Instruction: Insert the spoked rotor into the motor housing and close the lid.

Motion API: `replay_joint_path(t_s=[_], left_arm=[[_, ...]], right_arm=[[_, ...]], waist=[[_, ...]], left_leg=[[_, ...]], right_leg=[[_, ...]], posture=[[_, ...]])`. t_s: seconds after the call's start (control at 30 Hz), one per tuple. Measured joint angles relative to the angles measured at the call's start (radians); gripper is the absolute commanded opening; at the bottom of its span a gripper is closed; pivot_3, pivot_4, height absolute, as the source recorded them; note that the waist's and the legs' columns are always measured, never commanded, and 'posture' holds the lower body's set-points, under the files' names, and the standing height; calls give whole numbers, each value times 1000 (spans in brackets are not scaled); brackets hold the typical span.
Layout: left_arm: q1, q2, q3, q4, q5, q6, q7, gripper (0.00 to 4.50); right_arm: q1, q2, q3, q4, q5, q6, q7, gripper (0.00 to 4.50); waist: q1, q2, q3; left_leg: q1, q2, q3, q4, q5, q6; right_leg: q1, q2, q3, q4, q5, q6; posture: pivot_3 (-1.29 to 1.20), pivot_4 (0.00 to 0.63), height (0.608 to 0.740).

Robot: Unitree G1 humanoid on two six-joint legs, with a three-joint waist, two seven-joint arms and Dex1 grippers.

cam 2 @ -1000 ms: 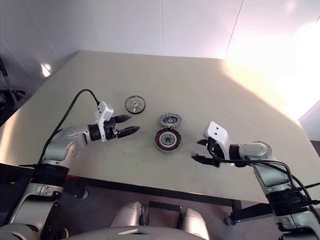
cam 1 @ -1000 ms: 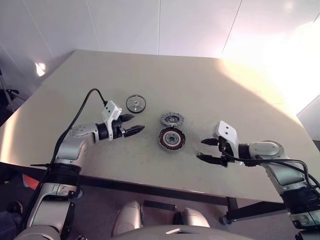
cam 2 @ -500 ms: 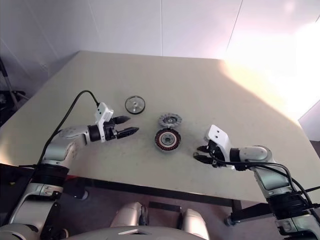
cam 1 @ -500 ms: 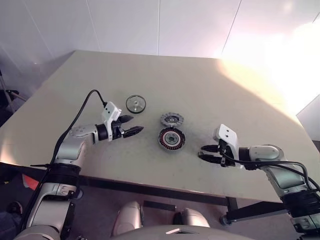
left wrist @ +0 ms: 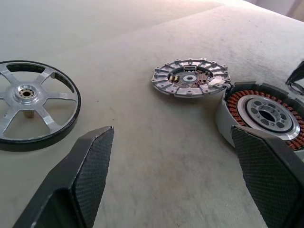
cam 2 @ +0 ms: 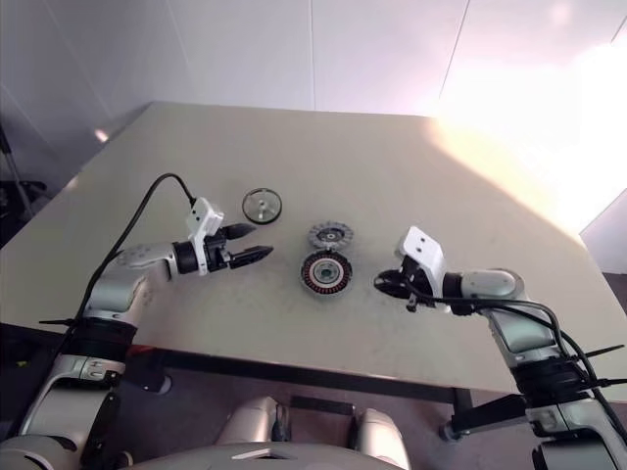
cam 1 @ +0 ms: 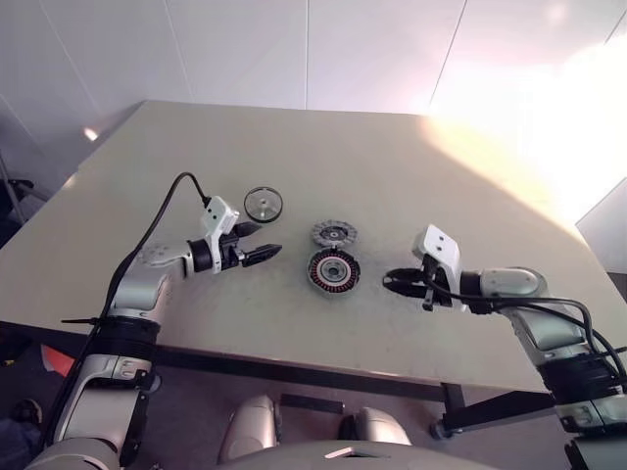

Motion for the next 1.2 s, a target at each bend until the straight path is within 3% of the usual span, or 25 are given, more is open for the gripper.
replay_joint_path(t_s=[0.2, 0.63, 1.2], left_arm=[[0, -10, -10, 1, 3, 0, 9, 4165], [1, -10, -12, -1, 6, -5, 18, 4165], [30, 13, -11, -40, 5, -4, 39, 4165]], right_arm=[[-112, 42, 31, -55, 12, 29, -5, 622], [-124, 138, 147, -11, -29, 22, -7, 622], [-143, 198, 178, 89, -81, -19, -10, 622]], waist=[[6, 0, 0], [3, 0, 0], [3, 0, 0]], left_leg=[[-3, 0, 0, -1, 0, 1], [-3, 0, 0, 0, 0, 0], [-3, 0, 0, 0, 0, 0]], right_leg=[[-1, 0, 0, -1, 0, 0], [-2, 0, 0, 0, 0, 0], [-2, 0, 0, 0, 0, 0]], posture=[[0, 0, 740], [0, 0, 740], [0, 0, 740]])
